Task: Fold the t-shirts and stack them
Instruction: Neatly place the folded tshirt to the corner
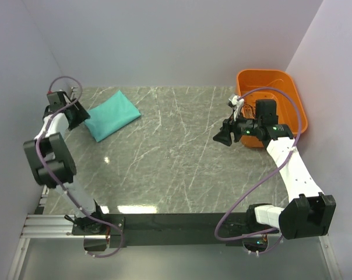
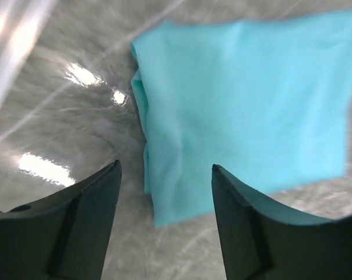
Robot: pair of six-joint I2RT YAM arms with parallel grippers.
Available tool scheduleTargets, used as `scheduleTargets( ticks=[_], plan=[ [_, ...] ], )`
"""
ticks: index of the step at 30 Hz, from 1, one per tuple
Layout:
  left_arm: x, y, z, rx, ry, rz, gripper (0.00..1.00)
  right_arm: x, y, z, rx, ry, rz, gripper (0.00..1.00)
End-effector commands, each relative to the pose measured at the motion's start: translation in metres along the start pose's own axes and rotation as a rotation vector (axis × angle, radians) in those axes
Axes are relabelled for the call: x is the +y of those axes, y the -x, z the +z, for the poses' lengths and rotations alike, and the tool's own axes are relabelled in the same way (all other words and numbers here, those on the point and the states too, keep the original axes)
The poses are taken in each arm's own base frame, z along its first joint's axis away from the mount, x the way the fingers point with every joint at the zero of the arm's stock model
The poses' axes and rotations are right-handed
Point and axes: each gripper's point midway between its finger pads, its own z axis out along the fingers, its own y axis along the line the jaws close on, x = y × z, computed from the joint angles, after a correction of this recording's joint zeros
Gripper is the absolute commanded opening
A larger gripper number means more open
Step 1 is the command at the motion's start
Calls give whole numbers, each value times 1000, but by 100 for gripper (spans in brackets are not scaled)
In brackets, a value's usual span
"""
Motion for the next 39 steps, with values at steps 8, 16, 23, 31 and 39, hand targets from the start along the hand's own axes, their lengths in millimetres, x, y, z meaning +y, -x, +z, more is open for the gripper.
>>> scheduleTargets(
  ticks=[8, 16, 23, 31, 39],
  plan=[
    [-104, 25, -177, -367, -364, 190, 92, -40, 20, -50, -67, -397, -114, 73],
    [-151, -60, -272, -318, -861, 194, 99, -39, 20, -118, -287, -766, -40, 100],
    [-107, -72, -280, -499, -606, 250, 99, -66, -5, -170, -405, -1125, 251, 100],
    [-107, -106, -273, -496, -611, 343, 99, -60, -13, -182, -423, -1167, 233, 100],
    [-105, -109, -274, -502, -608, 350, 99, -64, -20, -187, -434, -1197, 277, 99]
  ],
)
